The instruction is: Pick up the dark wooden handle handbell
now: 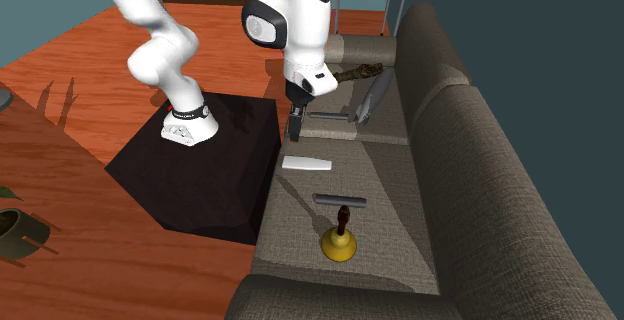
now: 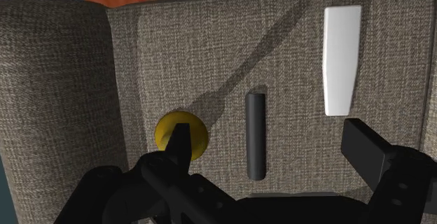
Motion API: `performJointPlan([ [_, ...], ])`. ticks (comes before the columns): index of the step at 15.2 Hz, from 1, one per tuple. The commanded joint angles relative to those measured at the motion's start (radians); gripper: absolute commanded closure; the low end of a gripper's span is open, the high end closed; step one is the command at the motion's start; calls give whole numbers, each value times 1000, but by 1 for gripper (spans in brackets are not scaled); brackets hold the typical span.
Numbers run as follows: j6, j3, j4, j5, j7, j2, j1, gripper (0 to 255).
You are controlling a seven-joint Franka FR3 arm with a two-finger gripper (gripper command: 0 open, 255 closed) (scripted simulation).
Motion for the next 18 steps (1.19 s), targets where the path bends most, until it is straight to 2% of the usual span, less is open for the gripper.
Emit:
performJointPlan([
  [1,33,-16,43,15,-34,72,-10,0],
  [9,108,-37,282,108,-161,379,-70,0],
  [17,93,-15,623,190,-254,699,-162,0],
  [18,91,-14,634,191,-255,708,-165,0],
])
